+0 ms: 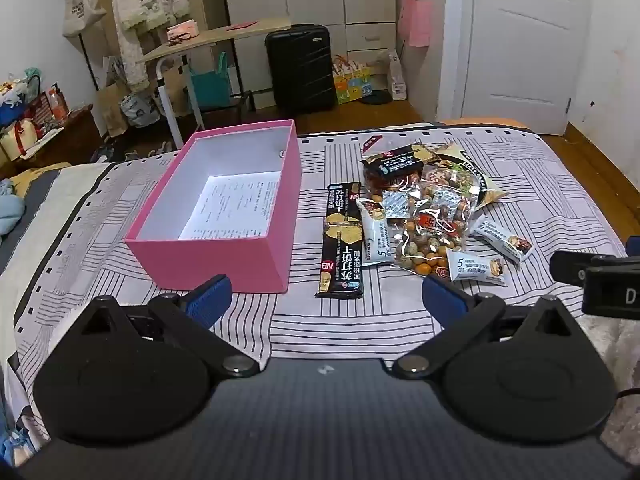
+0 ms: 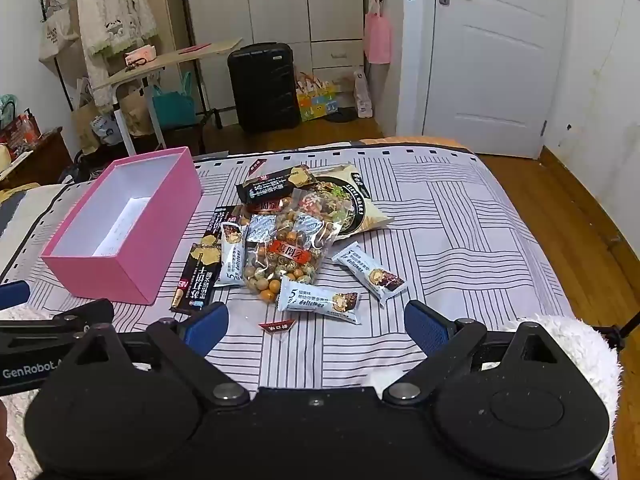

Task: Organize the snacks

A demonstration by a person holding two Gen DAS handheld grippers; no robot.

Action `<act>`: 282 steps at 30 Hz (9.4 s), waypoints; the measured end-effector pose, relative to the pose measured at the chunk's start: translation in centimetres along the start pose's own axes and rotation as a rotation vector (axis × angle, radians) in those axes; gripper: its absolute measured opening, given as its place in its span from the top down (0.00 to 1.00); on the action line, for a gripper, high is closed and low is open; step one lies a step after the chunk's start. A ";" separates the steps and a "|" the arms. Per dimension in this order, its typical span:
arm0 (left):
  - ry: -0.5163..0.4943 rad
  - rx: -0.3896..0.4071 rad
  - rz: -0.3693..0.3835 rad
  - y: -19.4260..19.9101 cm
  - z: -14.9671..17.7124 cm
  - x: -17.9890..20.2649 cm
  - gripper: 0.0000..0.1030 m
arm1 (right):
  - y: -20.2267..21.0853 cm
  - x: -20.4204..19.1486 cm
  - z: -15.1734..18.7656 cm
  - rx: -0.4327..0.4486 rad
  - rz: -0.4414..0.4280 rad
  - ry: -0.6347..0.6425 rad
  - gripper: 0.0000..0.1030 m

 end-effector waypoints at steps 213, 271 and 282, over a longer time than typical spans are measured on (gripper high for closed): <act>0.410 -0.426 0.077 -19.7 7.8 7.9 0.72 | -19.6 5.2 -2.1 -0.398 -0.486 0.219 0.69; 0.436 -0.279 0.100 -29.1 -13.0 -20.8 0.73 | -28.4 -24.3 -19.9 -0.067 -0.499 0.753 0.69; 0.504 -0.368 0.085 -36.6 -12.8 -20.5 0.71 | -33.1 -27.0 -18.5 -0.126 -0.358 0.937 0.66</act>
Point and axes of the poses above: each gripper's, at about its wrist camera, not at the fingertips, and y roughly against the way its jaws point, x to its right, z to its underside, the point moved 3 cm from there along -y, roughly the way its jaws point, and after that the axes turned 9 degrees about y, right-handed, at the moved point
